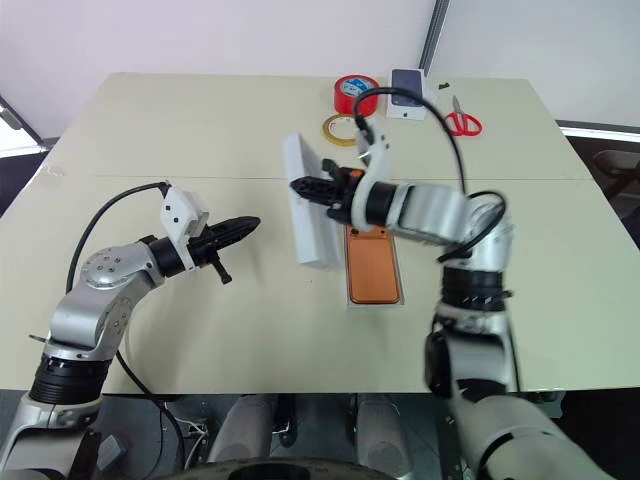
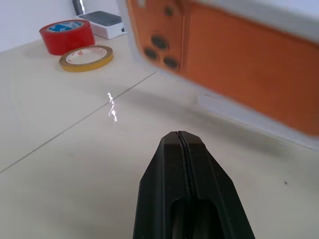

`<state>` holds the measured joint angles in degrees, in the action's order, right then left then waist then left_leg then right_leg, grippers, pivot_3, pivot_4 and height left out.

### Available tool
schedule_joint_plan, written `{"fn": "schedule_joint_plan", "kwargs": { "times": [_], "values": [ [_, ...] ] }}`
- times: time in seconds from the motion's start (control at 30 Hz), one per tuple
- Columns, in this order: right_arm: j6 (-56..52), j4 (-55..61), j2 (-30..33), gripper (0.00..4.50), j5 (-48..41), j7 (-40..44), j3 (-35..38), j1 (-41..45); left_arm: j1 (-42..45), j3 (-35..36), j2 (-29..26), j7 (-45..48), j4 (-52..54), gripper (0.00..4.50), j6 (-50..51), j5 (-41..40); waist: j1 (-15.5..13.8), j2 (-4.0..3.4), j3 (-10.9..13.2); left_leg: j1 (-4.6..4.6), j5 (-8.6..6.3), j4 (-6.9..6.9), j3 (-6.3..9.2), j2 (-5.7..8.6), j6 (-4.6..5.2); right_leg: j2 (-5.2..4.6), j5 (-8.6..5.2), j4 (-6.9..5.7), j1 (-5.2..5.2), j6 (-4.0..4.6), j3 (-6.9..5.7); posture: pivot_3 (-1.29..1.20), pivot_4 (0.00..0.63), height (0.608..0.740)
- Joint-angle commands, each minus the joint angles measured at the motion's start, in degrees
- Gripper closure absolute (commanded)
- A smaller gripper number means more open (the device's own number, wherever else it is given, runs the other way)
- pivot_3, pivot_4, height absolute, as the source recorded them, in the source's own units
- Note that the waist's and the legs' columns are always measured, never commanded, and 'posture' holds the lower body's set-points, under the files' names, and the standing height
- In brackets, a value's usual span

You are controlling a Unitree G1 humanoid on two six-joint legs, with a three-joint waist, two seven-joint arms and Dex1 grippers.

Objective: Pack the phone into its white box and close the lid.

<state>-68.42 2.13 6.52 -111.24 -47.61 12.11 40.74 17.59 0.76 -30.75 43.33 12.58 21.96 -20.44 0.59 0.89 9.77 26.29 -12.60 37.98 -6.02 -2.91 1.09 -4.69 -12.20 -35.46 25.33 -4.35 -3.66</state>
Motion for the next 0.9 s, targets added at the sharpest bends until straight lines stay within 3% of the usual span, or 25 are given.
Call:
{"fn": "schedule_joint_plan", "kwargs": {
  "times": [0.03, 0.2, 0.23, 0.3, 0.4, 0.53, 0.57, 0.67, 0.8, 0.9],
  "values": [
    [3.0, 4.2, -1.8, 4.48, -1.8, -7.4, 0.0, -4.9, 0.6, -1.2, 0.6, -0.2, 1.8, 4.5, -0.7, 0.4, 0.0, -0.01, 0.0, 0.0, 0.0, 0.0, -0.01, 0.01, 0.0, -0.01, 0.0, 0.01, 0.0, 0.0, 0.01, 0.0, 0.15, 0.74],
    [2.4, 3.1, 0.1, 4.48, -1.8, -9.3, 1.8, -7.4, 0.7, -4.3, 1.9, 0.1, 3.1, 4.5, 0.5, 0.6, 0.2, -0.07, 0.0, -0.03, 0.0, 0.01, -0.04, 0.03, 0.0, -0.03, -0.01, 0.04, -0.01, 0.02, 0.05, 0.0, 0.15, 0.74],
    [2.3, 2.7, 0.7, 4.21, -1.8, -9.5, 2.1, -7.5, 0.8, -5.2, 2.3, 0.3, 3.3, 4.5, 0.6, 0.7, 0.2, -0.08, 0.0, -0.06, 0.0, 0.01, -0.03, 0.01, 0.0, -0.01, -0.01, 0.04, -0.03, 0.02, 0.05, 0.0, 0.15, 0.74],
    [2.2, 2.3, 1.4, 3.57, -1.8, -9.7, 2.4, -7.5, 1.0, -6.3, 2.9, 0.4, 3.3, 4.5, 0.6, 0.8, 0.2, -0.1, 0.0, -0.06, 0.0, 0.0, -0.02, 0.0, 0.0, -0.01, -0.02, 0.03, -0.02, 0.03, 0.05, 0.0, 0.15, 0.74],
    [1.7, 1.6, 4.0, 2.09, -1.8, -8.7, 3.0, -6.4, 1.7, -8.0, 4.1, 1.1, 3.1, 4.5, 1.3, 0.2, 0.3, -0.1, 0.0, -0.06, 0.0, 0.0, -0.03, -0.01, 0.0, 0.0, -0.02, 0.03, -0.01, 0.03, 0.05, 0.0, 0.15, 0.74],
    [-1.7, -1.3, 15.1, 0.11, -1.8, -2.1, 3.1, -1.9, 3.5, -10.7, 5.9, 2.1, 1.8, 4.5, 2.1, 0.4, 0.1, -0.18, 0.0, -0.02, 0.0, 0.01, -0.05, 0.03, 0.0, -0.02, -0.1, 0.07, 0.0, 0.17, 0.08, 0.0, 0.15, 0.74],
    [-2.2, -1.8, 17.1, 0.11, -1.8, -0.7, 2.6, -1.3, 3.8, -11.0, 6.1, 2.2, 1.5, 4.5, 2.3, 0.5, 0.0, -0.19, 0.0, -0.01, 0.0, 0.01, -0.05, 0.04, 0.0, -0.02, -0.11, 0.08, 0.0, 0.2, 0.08, 0.0, 0.15, 0.74],
    [-8.4, -1.6, 31.6, 0.11, 5.1, 9.0, -1.1, 2.0, 5.9, -15.1, 8.6, 2.5, -0.8, 4.5, 2.4, 2.5, -0.1, -0.28, 0.1, 0.01, -0.02, 0.0, -0.03, 0.06, 0.03, -0.02, -0.13, 0.12, 0.02, 0.19, 0.09, 0.0, 0.15, 0.74],
    [-10.0, 0.3, 39.4, 0.11, 17.0, 22.0, -4.8, 2.8, 8.2, -18.3, 11.3, 2.3, -3.4, 4.5, 2.4, 4.4, 0.1, -0.26, 0.0, 0.0, -0.03, 0.0, -0.02, 0.06, 0.05, 0.02, -0.14, 0.16, 0.0, 0.19, 0.09, 0.0, 0.15, 0.74],
    [-8.7, 3.9, 43.6, 0.99, 28.5, 33.0, -8.7, 2.5, 9.6, -19.7, 13.6, 1.9, -5.0, 4.5, 2.5, 5.2, 0.1, -0.3, 0.0, 0.0, -0.03, 0.01, -0.07, 0.05, 0.05, 0.07, -0.12, 0.11, 0.07, 0.18, 0.12, 0.0, 0.15, 0.74]
  ]
}}
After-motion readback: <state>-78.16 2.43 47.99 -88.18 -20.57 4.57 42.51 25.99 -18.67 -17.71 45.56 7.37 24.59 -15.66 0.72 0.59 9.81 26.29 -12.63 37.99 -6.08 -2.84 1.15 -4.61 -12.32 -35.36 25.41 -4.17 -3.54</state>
